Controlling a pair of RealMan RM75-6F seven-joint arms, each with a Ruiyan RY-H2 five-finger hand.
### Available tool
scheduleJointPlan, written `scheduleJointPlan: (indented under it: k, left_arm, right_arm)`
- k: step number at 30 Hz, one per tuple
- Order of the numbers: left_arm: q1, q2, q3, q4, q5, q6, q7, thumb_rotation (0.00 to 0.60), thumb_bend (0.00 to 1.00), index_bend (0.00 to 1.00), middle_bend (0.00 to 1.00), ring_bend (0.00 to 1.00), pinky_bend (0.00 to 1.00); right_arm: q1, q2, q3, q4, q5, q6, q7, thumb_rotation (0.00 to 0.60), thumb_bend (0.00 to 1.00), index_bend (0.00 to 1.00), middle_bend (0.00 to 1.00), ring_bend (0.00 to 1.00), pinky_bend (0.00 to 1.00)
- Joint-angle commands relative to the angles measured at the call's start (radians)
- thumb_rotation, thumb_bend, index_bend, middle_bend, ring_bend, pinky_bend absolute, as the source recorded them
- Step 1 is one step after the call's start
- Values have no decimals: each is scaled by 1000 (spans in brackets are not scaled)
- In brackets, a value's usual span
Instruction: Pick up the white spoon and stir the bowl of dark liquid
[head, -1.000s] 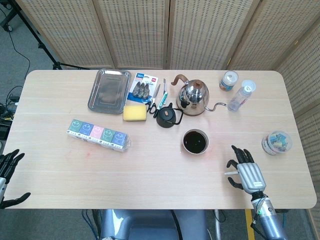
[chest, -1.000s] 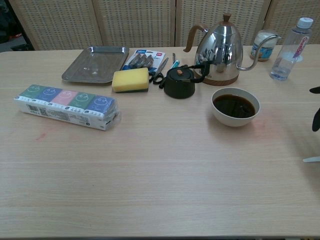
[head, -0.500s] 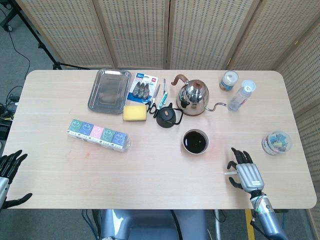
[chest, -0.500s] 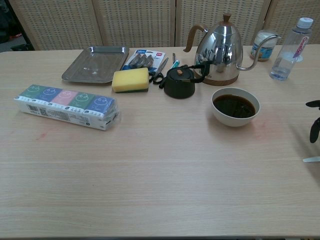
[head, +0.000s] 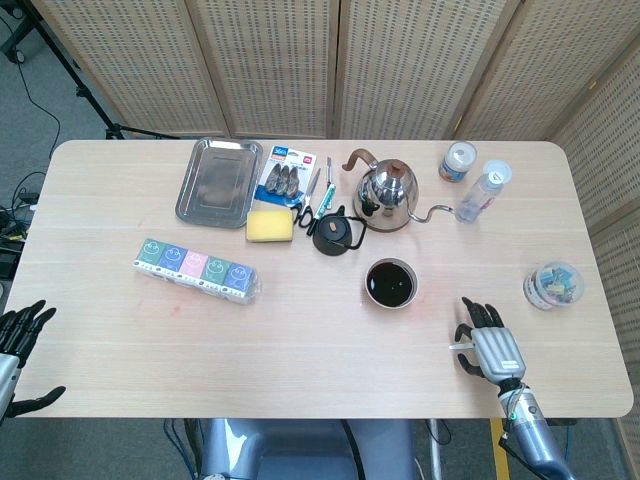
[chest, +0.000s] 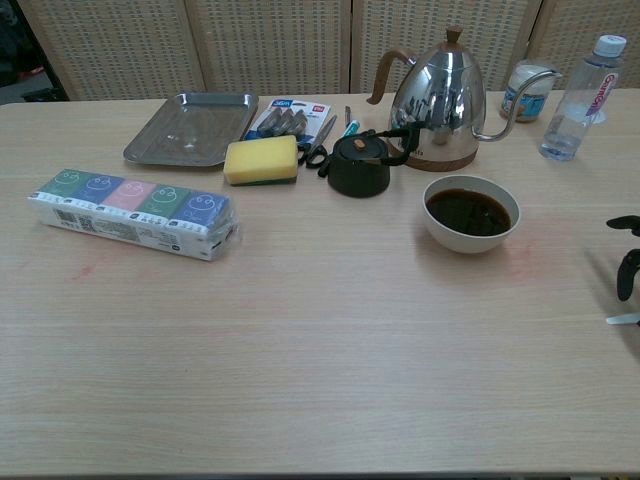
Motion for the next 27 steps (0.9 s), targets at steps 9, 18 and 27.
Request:
scheduleJointPlan:
  k: [9,18,27]
  left_arm:
    - [0,-3,0,-3,-1,-1,11,600,0,0,0,0,0]
    - [1,-3,0,-3,-1,1,8,600,0,0,0,0,0]
    - [2,1,1,-1,3,7,-1,600,0,0,0,0,0]
  right_arm:
    - [11,-23,4,35,15,-16,9,600,396,459,0,0,0]
    - [14,-32,2,49,18,-17,11,600,414,460,0,0,0]
    - [16,-44,-1,69,26,-25,-1,600,414,466,0,0,0]
